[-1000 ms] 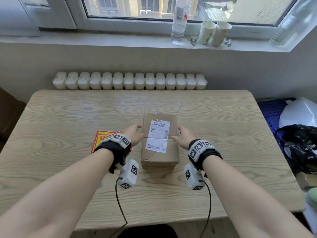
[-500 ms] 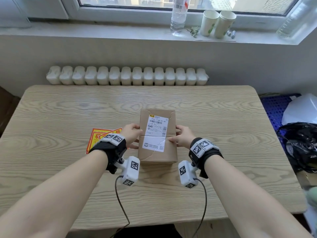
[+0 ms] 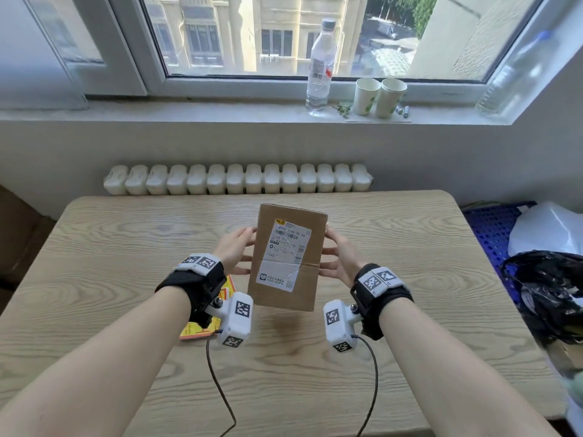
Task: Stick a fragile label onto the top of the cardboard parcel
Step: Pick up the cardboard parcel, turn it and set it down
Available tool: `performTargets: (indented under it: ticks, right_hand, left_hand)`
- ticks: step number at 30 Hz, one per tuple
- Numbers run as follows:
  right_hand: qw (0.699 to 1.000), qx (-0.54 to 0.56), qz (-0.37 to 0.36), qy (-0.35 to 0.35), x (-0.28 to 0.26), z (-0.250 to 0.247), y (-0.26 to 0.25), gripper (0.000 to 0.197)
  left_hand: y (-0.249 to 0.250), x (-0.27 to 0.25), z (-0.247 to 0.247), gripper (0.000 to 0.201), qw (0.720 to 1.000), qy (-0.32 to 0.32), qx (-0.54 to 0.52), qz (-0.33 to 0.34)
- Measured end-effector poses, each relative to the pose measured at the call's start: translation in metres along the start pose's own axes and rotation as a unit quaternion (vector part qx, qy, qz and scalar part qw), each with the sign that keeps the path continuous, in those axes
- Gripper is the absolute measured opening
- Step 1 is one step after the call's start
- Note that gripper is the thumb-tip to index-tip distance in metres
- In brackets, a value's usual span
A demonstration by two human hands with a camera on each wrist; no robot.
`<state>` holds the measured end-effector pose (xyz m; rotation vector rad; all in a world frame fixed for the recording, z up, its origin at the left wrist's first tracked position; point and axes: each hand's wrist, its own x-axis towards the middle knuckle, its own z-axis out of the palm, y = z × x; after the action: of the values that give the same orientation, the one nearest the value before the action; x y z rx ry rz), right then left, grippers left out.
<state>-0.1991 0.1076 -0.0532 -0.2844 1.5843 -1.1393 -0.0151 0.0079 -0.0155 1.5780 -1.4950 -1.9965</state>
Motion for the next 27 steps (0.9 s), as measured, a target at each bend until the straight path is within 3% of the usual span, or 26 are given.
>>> performTargets:
  ticks: [5,11,16,20,24,27]
  right_hand:
    - [1.0,-0.001,-0.018,0.011,-0.008,0.004,-0.009,0.046]
    - [0.997,-0.042,-0.052,0.049,-0.011,0.007,-0.013,0.066]
    - [0.998,-0.016,-0.048,0.038,-0.01,0.001,-0.014,0.046]
    - [0.998,-0.017,-0.051,0.017,-0.011,-0.004,-0.01,0.038]
    - [0.999,-0.009,-0.053,0.004,-0.009,-0.008,-0.005,0.028]
    - [0.998,0.014,-0.056,0.002,-0.009,-0.005,-0.002,0.035]
  left_hand:
    - [0.014,-0.008,-0.001,0.043,1.0,0.004,0.005,0.011]
    - [0.01,0.003,-0.005,0.08,0.999,0.032,0.013,0.027]
    - [0.012,0.004,0.001,0.063,0.999,0.047,0.001,0.024]
    - [0.006,0.005,0.007,0.04,1.0,0.01,-0.009,0.025]
    - [-0.002,0.005,0.013,0.041,0.999,-0.006,-0.049,0.02]
    - [-0.007,0.005,0.015,0.045,0.998,-0.007,-0.06,0.014]
